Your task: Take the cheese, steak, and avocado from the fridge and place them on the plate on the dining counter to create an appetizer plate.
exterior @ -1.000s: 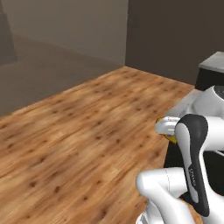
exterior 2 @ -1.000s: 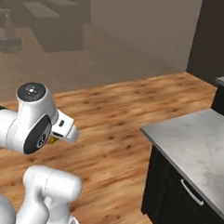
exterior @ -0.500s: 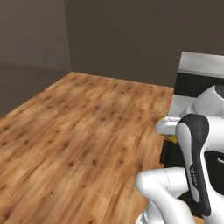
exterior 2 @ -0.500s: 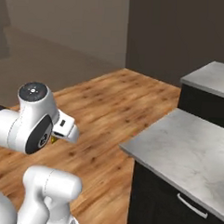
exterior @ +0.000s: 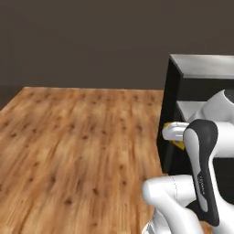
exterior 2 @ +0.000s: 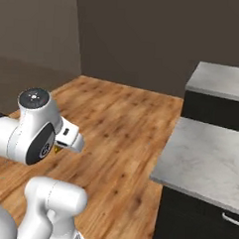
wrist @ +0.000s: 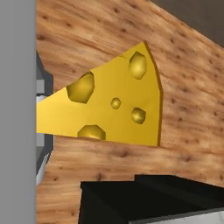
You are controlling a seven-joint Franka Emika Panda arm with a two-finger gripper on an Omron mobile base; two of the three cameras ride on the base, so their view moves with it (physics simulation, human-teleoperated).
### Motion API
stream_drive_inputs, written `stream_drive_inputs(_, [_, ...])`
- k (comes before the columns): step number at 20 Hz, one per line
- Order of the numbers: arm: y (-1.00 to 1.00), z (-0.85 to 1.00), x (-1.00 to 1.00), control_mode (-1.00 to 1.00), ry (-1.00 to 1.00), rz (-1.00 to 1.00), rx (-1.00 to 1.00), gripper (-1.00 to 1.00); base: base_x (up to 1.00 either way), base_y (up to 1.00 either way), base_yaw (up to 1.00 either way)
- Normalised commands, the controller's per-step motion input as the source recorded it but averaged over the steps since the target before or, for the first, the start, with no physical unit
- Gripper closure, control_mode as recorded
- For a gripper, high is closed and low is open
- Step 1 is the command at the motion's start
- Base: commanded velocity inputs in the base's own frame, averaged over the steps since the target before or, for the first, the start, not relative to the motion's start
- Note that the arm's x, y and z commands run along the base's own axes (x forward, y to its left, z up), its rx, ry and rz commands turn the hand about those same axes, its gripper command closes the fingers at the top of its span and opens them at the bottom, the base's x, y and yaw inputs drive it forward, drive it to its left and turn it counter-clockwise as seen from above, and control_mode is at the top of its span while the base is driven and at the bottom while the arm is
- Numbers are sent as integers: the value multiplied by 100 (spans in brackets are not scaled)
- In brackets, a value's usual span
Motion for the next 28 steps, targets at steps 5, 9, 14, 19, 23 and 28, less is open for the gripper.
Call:
stream_drive_inputs(5, [0,0,0,100,0,0,0,100,100,93,-54])
stream_drive_inputs(9, [0,0,0,100,0,0,0,100,100,88,-55])
stream_drive_inputs(14, [0,0,0,100,0,0,0,100,100,90,-55])
stream_drive_inputs(19, [0,0,0,100,0,0,0,100,100,93,-53])
stream_drive_inputs(23, [0,0,0,100,0,0,0,100,100,94,-53])
stream_drive_inputs(28, [0,0,0,100,0,0,0,100,100,100,-50])
